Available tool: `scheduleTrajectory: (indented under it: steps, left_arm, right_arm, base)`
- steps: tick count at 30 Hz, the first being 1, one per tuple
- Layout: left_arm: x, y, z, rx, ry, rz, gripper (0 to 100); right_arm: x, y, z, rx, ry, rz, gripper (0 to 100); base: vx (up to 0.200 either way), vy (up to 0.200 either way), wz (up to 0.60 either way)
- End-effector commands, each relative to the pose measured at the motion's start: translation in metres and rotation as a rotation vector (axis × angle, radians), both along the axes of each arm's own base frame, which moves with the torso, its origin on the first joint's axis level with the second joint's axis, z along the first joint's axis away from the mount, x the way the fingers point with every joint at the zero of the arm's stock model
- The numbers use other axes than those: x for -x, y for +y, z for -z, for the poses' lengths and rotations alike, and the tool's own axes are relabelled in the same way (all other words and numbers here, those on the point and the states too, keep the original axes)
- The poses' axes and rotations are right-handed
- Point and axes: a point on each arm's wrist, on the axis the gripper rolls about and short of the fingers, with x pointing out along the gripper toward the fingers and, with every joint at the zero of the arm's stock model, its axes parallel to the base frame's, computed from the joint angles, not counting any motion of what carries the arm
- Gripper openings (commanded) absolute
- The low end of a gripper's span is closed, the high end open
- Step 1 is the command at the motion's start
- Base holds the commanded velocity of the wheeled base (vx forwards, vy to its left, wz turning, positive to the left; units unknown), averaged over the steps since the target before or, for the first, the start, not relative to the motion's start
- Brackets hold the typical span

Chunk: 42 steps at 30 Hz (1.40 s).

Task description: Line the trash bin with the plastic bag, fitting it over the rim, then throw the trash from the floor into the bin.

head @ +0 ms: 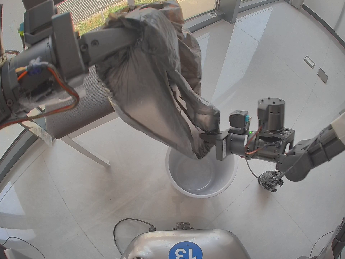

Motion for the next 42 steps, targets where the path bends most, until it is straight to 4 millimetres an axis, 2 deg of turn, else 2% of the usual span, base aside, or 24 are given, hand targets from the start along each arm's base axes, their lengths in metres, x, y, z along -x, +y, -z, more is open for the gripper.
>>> scheduleTrajectory:
  steps: [1, 6, 8, 9, 10, 11, 12, 16, 21, 23, 30, 35, 42]
  left_arm:
    - [-0.008, -0.005, 0.029, -0.108, 0.102, -0.011, 0]
    - [-0.012, -0.008, 0.050, -0.253, 0.138, -0.007, 0]
    - [-0.012, -0.008, 0.050, -0.253, 0.138, -0.007, 0]
    - [-0.014, -0.013, 0.059, -0.306, 0.177, 0.007, 0]
    - [-0.014, -0.013, 0.059, -0.306, 0.177, 0.007, 0]
    - [-0.015, -0.018, 0.064, -0.325, 0.193, 0.021, 0]
    - [-0.015, -0.018, 0.064, -0.325, 0.193, 0.021, 0]
    - [-0.015, -0.035, 0.065, -0.336, 0.193, 0.074, 0]
    - [-0.003, -0.049, 0.067, -0.344, 0.197, 0.148, 0]
    - [0.007, -0.055, 0.074, -0.366, 0.211, 0.192, 0]
    - [0.020, -0.060, 0.093, -0.384, 0.325, 0.188, 0]
    - [0.022, -0.057, 0.109, -0.382, 0.446, 0.160, 0]
    - [0.026, -0.057, 0.125, -0.399, 0.530, 0.161, 0]
  right_arm:
    - [0.050, -0.044, -0.024, 0.018, -0.040, 0.036, 0]
    - [0.076, -0.064, -0.028, 0.019, -0.038, 0.057, 0]
    - [0.076, -0.064, -0.028, 0.019, -0.038, 0.057, 0]
    - [0.090, -0.075, -0.029, 0.024, -0.031, 0.072, 0]
    - [0.090, -0.075, -0.029, 0.024, -0.031, 0.072, 0]
    - [0.101, -0.082, -0.034, 0.025, -0.028, 0.079, 0]
    - [0.101, -0.082, -0.034, 0.025, -0.028, 0.079, 0]
    - [0.127, -0.099, -0.052, 0.036, 0.005, 0.100, 0]
    - [0.152, -0.112, -0.061, 0.049, 0.040, 0.113, 0]
    - [0.165, -0.118, -0.063, 0.055, 0.056, 0.119, 0]
    - [0.185, -0.124, -0.059, 0.076, 0.100, 0.103, 0]
    - [0.197, -0.120, -0.041, 0.123, 0.187, 0.050, 0]
    - [0.215, -0.129, -0.027, 0.206, 0.343, 0.043, 0]
  base:
    - [0.000, 0.000, 0.00]
    - [0.000, 0.000, 0.00]
    - [0.000, 0.000, 0.00]
    - [0.000, 0.000, 0.00]
    - [0.000, 0.000, 0.00]
    - [0.000, 0.000, 0.00]
    - [0.000, 0.000, 0.00]
    - [0.000, 0.000, 0.00]
    - [0.000, 0.000, 0.00]
    - [0.000, 0.000, 0.00]
    - [0.000, 0.000, 0.00]
    - [0.000, 0.000, 0.00]
    - [0.000, 0.000, 0.00]
